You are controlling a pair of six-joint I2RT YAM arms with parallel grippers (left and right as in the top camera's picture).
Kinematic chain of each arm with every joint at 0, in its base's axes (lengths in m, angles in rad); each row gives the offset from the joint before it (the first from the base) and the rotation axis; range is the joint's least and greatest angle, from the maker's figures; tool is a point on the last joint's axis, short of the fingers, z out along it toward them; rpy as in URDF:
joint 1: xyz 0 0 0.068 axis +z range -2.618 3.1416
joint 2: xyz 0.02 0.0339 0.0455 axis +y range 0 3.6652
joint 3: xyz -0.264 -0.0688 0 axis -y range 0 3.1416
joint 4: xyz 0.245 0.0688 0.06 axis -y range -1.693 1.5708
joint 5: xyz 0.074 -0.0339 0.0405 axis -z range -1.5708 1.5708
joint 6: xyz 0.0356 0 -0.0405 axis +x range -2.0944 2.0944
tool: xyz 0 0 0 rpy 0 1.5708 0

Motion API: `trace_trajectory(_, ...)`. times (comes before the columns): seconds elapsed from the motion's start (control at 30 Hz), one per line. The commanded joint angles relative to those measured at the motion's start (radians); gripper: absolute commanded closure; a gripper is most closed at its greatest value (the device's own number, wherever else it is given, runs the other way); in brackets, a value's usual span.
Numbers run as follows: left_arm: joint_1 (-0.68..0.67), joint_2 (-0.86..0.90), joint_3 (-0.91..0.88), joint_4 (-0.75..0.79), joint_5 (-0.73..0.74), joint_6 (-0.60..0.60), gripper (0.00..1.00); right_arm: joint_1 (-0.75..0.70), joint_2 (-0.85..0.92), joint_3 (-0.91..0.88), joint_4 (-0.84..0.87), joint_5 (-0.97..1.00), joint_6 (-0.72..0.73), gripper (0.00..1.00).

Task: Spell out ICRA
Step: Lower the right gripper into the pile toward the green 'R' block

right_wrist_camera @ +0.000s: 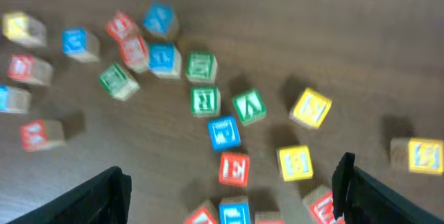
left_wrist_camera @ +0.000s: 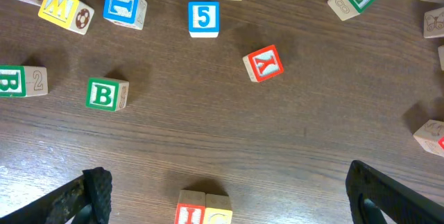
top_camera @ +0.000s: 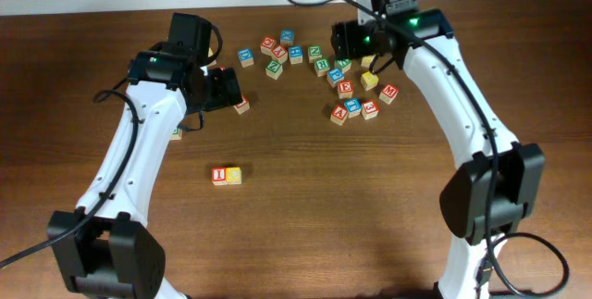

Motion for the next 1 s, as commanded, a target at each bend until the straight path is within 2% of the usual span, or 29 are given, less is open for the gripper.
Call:
trace_trajectory(0.0, 0.000, 0.000, 0.018, -0.001, -0.008, 0.009, 0.01, 0.003, 0.039, -0.019, -0.030, 0.009, -0.002, 0.14)
trace_trajectory(0.1, 0.000, 0.000, 0.018, -0.001, -0.008, 0.008, 0.01, 0.004, 0.049, -0.025, -0.007, -0.007, 0.047, 0.15)
trace_trajectory(0.13, 0.000, 0.000, 0.018, -0.001, -0.008, 0.008, 0.01, 0.008, 0.055, -0.026, 0.017, -0.005, 0.046, 0.23)
trace_trajectory(0.17, 0.000, 0.000, 0.018, -0.001, -0.008, 0.008, 0.01, 0.008, 0.059, -0.026, 0.032, -0.005, 0.046, 0.36)
trace_trajectory(0.2, 0.000, 0.000, 0.018, -0.001, -0.008, 0.009, 0.01, 0.010, 0.065, -0.026, 0.045, -0.005, 0.046, 0.72)
trace_trajectory(0.23, 0.000, 0.000, 0.018, -0.001, -0.008, 0.008, 0.01, 0.010, 0.069, -0.026, 0.056, -0.005, 0.046, 0.96)
trace_trajectory(0.43, 0.000, 0.000, 0.018, -0.001, -0.008, 0.009, 0.01, 0.012, 0.106, -0.026, 0.164, -0.005, 0.046, 0.96)
trace_trajectory(0.47, 0.000, 0.000, 0.018, -0.001, -0.008, 0.008, 0.01, 0.016, 0.121, -0.026, 0.206, -0.005, 0.046, 0.93)
trace_trajectory(0.53, 0.000, 0.000, 0.018, -0.001, -0.008, 0.008, 0.01, 0.022, 0.140, -0.026, 0.258, -0.005, 0.046, 0.77)
trace_trajectory(0.6, 0.000, 0.000, 0.018, -0.001, -0.008, 0.008, 0.01, 0.027, 0.169, -0.026, 0.314, -0.005, 0.045, 0.49)
trace_trajectory(0.63, 0.000, 0.000, 0.018, -0.001, -0.008, 0.008, 0.01, 0.029, 0.185, -0.026, 0.336, -0.005, 0.045, 0.38)
trace_trajectory(0.83, 0.000, 0.000, 0.018, -0.001, -0.008, 0.008, 0.01, 0.068, 0.289, -0.026, 0.423, -0.005, 0.039, 0.24)
trace_trajectory(0.97, 0.000, 0.000, 0.018, -0.001, -0.008, 0.008, 0.01, 0.092, 0.344, -0.026, 0.438, -0.004, 0.026, 0.24)
